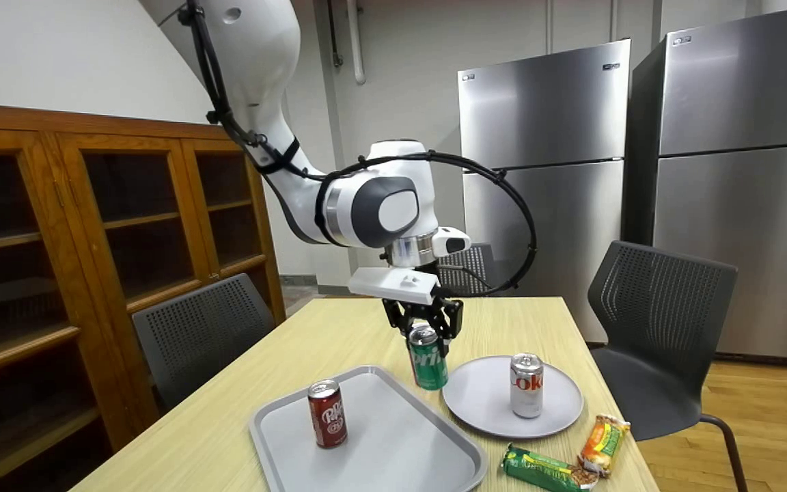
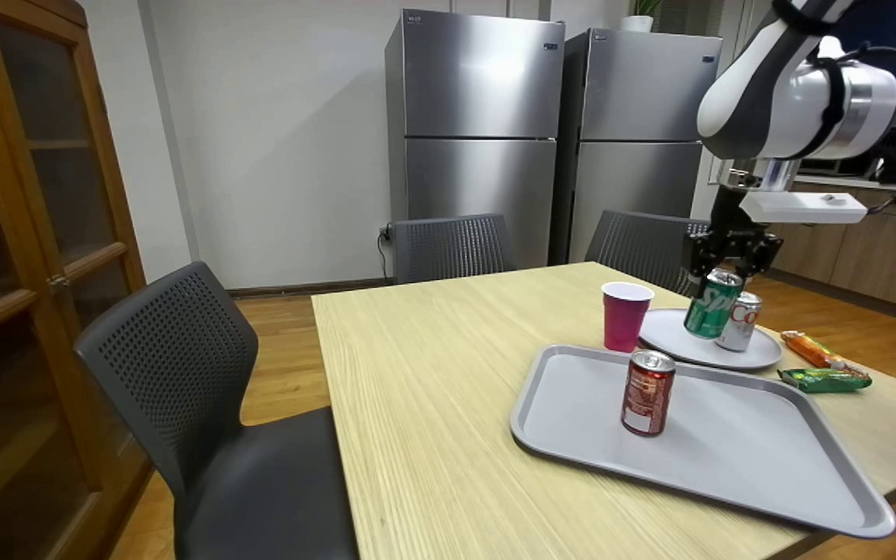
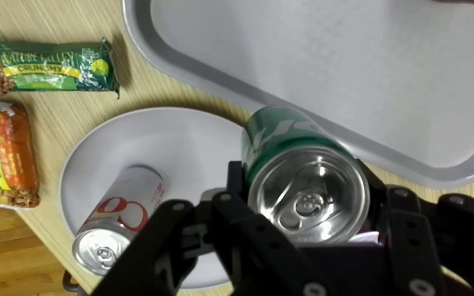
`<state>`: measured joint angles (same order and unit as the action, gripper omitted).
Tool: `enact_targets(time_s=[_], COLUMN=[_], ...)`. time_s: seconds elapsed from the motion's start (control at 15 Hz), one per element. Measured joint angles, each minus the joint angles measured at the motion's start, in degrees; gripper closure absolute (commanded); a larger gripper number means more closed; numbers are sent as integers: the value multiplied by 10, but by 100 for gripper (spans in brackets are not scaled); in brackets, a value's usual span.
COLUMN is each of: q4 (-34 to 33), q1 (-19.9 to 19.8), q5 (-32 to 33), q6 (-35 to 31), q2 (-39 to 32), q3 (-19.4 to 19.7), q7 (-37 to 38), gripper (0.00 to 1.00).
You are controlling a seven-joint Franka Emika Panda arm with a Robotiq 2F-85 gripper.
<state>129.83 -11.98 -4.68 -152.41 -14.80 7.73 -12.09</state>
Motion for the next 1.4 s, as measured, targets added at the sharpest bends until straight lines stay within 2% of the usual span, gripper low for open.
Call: enact_targets(time_s=[0.67,1.4], q4=[-123,-296], q1=[-6,-22], q5=[-6,-6], q6=[25,130], q2=[-82,-184], q3=[6,11], q7=[23,55], gripper=[62,62])
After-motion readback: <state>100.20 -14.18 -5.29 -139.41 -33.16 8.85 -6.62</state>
